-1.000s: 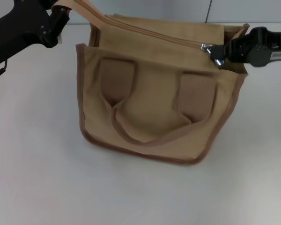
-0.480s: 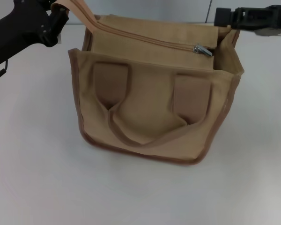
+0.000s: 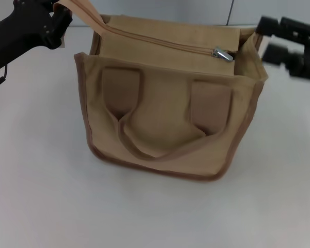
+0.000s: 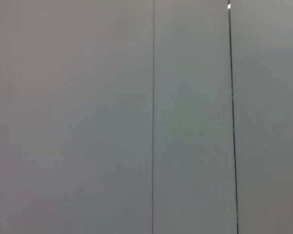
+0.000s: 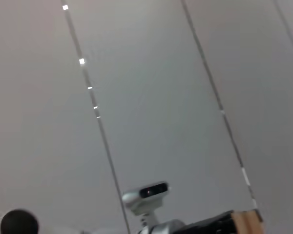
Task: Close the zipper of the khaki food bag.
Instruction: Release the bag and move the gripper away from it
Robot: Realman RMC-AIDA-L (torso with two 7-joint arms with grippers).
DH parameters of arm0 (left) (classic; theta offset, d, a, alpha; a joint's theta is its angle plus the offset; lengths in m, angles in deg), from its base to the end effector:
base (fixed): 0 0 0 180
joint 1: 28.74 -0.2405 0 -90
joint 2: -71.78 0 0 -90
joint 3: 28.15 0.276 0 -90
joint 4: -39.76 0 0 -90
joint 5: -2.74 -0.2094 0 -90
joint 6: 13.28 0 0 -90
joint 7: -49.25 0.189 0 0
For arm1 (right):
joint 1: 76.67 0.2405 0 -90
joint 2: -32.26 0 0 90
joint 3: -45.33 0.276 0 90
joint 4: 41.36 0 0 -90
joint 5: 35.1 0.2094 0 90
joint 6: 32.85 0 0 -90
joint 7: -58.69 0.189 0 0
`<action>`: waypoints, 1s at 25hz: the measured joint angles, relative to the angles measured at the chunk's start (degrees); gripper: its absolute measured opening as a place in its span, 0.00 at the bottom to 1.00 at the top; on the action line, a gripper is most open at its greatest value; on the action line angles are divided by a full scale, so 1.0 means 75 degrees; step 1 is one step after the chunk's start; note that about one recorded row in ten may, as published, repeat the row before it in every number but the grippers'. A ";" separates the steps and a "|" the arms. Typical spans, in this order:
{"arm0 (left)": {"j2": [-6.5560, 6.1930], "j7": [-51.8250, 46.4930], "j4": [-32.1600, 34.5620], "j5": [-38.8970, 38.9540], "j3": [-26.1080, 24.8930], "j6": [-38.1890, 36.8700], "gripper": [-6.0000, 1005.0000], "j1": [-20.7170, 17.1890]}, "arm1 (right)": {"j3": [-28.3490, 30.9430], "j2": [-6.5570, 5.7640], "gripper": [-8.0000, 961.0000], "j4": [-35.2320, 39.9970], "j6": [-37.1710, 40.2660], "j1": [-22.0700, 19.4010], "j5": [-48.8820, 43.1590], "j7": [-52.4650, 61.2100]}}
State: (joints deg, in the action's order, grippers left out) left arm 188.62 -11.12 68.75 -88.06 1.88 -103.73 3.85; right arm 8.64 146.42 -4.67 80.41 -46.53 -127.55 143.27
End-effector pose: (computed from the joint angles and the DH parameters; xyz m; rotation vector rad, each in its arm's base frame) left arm -0.2270 0.3978 0.0249 -2.2502 -0.2799 -1.1291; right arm 0.1988 0.3278 0.0415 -2.6782 0.4325 1.4005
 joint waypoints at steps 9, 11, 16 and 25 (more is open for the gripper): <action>-0.0027 -0.0366 0.0000 -0.0005 -0.0053 0.0253 0.02 -0.0054 | -0.0229 0.0258 0.80 0.0014 0.1158 -0.0746 -0.1183 -0.2421; -0.0028 -0.0454 0.0001 -0.0005 -0.0060 0.0250 0.02 -0.0062 | -0.0211 0.0313 0.80 -0.0043 0.1036 -0.0845 -0.1511 -0.2692; 0.0033 -0.0647 0.0002 -0.0004 -0.0054 0.0244 0.03 -0.0141 | -0.0265 0.0371 0.80 -0.0357 0.0610 -0.0879 -0.1854 -0.3125; -0.0595 -0.1869 0.0468 -0.0463 0.0054 0.0262 0.28 -0.0635 | -0.0393 0.0409 0.80 -0.0451 0.0440 -0.0724 -0.2028 -0.3287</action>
State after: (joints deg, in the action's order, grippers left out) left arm 184.15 -25.14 72.26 -91.53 2.29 -101.77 -0.91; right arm 5.69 149.48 -8.05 83.71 -51.96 -142.76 118.62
